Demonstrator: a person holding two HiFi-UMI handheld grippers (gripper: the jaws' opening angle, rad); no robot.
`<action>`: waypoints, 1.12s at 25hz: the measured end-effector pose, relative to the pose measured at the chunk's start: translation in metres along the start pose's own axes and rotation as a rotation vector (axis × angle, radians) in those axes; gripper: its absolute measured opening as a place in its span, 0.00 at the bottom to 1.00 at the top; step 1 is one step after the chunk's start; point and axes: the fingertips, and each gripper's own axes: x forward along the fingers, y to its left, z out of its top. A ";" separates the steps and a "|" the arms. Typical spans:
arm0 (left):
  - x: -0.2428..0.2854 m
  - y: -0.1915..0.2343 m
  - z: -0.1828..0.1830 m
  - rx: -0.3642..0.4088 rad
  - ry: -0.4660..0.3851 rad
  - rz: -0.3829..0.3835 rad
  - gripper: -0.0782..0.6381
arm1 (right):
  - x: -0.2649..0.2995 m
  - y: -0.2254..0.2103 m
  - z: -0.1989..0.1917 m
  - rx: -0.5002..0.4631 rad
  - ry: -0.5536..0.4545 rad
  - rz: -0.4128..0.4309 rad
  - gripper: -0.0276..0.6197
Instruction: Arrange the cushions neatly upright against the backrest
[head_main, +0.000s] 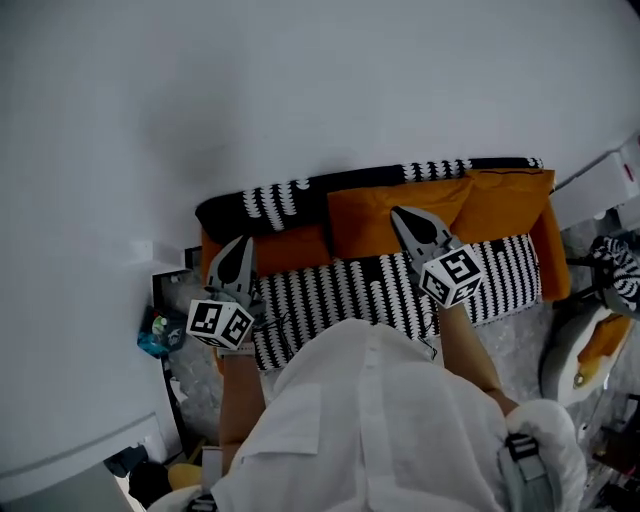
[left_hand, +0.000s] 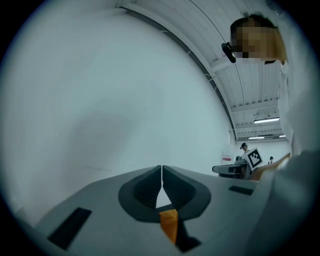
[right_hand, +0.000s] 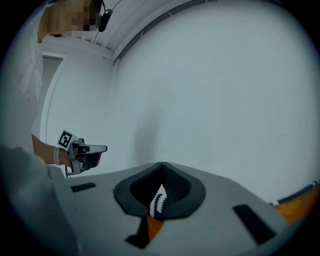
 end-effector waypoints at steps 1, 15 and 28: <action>0.000 -0.001 0.003 0.007 -0.005 -0.003 0.14 | 0.001 0.000 0.004 -0.006 -0.009 0.000 0.05; -0.009 -0.011 0.023 0.073 -0.035 -0.001 0.14 | 0.001 0.014 0.024 -0.073 -0.041 0.029 0.05; -0.018 -0.018 0.021 0.080 -0.032 0.005 0.14 | -0.004 0.020 0.024 -0.093 -0.034 0.044 0.05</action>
